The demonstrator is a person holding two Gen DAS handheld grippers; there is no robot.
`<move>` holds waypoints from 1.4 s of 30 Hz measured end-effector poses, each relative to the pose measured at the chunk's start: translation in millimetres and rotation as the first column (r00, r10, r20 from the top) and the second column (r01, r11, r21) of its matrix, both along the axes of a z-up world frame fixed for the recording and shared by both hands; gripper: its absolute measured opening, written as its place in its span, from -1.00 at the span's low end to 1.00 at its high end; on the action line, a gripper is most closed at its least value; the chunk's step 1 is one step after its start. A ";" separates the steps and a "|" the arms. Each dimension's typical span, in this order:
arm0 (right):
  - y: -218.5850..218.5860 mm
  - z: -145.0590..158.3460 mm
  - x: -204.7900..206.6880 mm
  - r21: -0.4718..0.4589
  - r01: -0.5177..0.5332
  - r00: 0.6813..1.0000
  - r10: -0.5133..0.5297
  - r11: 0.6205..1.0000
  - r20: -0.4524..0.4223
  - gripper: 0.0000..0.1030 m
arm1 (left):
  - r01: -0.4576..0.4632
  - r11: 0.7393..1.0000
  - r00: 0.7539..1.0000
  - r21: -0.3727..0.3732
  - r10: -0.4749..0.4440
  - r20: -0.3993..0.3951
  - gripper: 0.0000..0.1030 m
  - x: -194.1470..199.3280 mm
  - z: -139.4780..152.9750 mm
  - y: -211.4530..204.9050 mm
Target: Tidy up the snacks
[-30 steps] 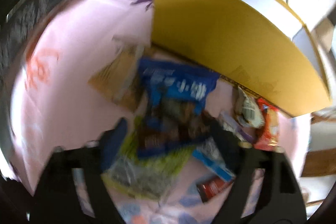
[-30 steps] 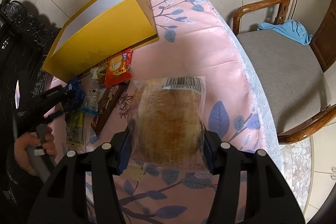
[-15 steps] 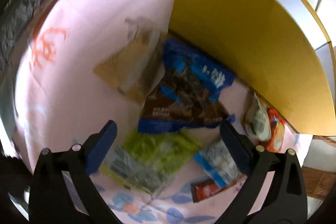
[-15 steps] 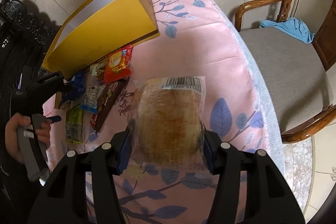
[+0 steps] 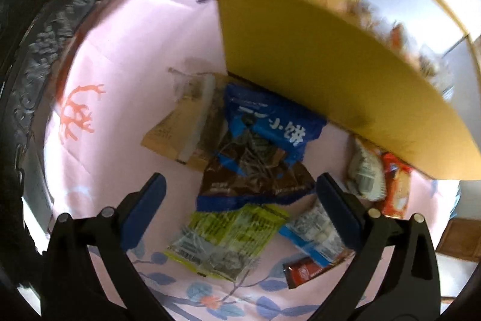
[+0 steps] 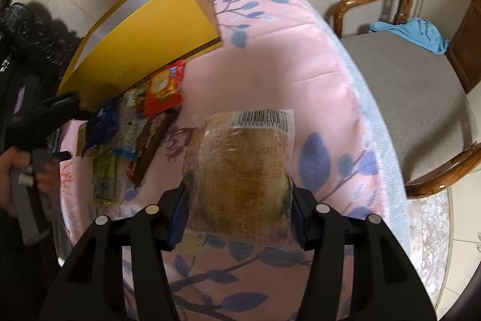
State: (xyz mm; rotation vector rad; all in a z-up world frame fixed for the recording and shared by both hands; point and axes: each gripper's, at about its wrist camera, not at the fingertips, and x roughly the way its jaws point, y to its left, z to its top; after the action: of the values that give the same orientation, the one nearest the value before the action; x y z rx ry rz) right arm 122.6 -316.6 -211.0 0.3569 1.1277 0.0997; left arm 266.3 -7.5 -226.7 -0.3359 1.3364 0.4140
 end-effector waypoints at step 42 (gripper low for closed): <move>33.2 111.2 48.0 -0.062 -0.088 0.934 0.104 0.994 0.342 0.09 | 0.275 0.930 0.783 0.244 -0.364 0.504 0.15 -66.1 161.6 -18.4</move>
State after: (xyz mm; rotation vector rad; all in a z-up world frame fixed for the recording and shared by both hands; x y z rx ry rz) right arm 170.5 -283.4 -99.8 0.2312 0.7973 0.2147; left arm 200.2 -25.9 -65.1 -0.0720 0.7691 0.1143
